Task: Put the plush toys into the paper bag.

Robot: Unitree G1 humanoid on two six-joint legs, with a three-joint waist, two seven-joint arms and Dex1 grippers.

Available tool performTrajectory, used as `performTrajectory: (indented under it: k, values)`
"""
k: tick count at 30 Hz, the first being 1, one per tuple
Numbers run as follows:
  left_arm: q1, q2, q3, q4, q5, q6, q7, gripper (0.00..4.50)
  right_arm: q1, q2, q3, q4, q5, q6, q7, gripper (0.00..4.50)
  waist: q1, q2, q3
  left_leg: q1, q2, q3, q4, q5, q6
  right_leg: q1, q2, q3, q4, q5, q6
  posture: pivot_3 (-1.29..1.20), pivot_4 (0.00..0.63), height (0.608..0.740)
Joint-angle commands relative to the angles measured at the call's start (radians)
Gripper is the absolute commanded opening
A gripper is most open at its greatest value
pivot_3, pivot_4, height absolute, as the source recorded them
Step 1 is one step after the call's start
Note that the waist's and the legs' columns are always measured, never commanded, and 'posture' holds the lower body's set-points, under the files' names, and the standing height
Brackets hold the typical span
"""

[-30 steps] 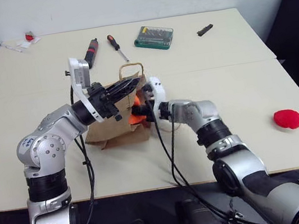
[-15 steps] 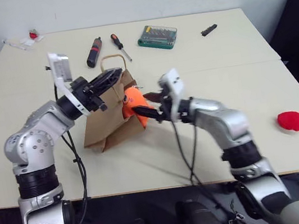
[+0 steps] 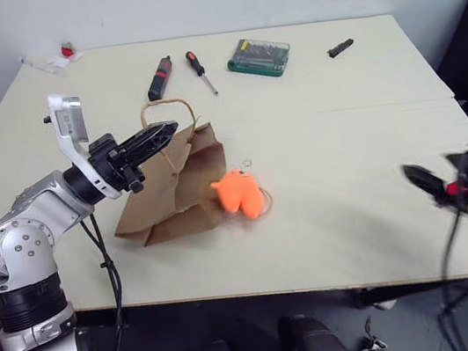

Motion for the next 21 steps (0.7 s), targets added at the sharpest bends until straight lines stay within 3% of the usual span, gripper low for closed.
performTrajectory:
  k: [1, 6, 11, 14, 18, 21]
  values:
    - [-0.002, -0.003, -0.047, -0.042, 0.026, -0.034, -0.027, 0.00, -0.085, 0.000, 0.103, -0.067, 0.108, 0.008, 0.020, 4.47, -0.015, 0.000, 0.000, 0.001, 0.000, 0.000, 0.000, 0.000, 0.000, 0.000, 0.000, 0.001, 0.001, 0.000, 0.000, 0.00, 0.150, 0.740]
    - [-0.015, 0.014, -0.119, -0.016, 0.104, -0.082, -0.076, 0.00, -0.268, 0.075, 0.402, -0.021, 0.136, -0.012, 0.001, 4.47, -0.029, 0.000, 0.001, 0.007, 0.001, 0.002, -0.004, 0.003, -0.005, 0.001, 0.004, 0.004, 0.005, 0.000, -0.003, 0.00, 0.150, 0.740]
    - [-0.027, 0.013, -0.141, -0.001, 0.135, -0.098, -0.103, 0.00, -0.380, 0.096, 0.669, 0.099, 0.055, -0.093, 0.041, 4.47, -0.020, 0.000, 0.001, 0.005, 0.002, 0.001, -0.005, 0.004, -0.006, 0.000, 0.004, 0.002, 0.003, 0.000, -0.004, 0.00, 0.150, 0.740]
    - [-0.037, 0.013, -0.143, -0.003, 0.133, -0.092, -0.114, 0.00, -0.506, 0.180, 0.863, 0.344, -0.077, -0.198, 0.038, 4.47, -0.017, -0.001, 0.000, 0.000, 0.002, 0.000, -0.002, 0.003, -0.004, -0.003, 0.003, 0.000, 0.002, 0.000, -0.004, 0.00, 0.150, 0.740]
    - [-0.034, 0.012, -0.147, -0.012, 0.137, -0.091, -0.117, 0.00, -0.592, 0.273, 0.937, 0.525, -0.136, -0.268, 0.059, 4.47, -0.014, -0.001, 0.000, -0.002, 0.002, -0.001, -0.001, 0.003, -0.003, -0.005, 0.002, -0.001, 0.004, 0.000, -0.004, 0.00, 0.150, 0.740]
    - [-0.029, 0.013, -0.149, -0.019, 0.143, -0.092, -0.118, 0.00, -0.620, 0.314, 0.968, 0.622, -0.169, -0.300, 0.077, 3.88, -0.009, -0.001, 0.000, -0.004, 0.002, -0.002, -0.001, 0.003, -0.003, -0.005, 0.001, -0.003, 0.005, 0.000, -0.004, 0.00, 0.150, 0.740]
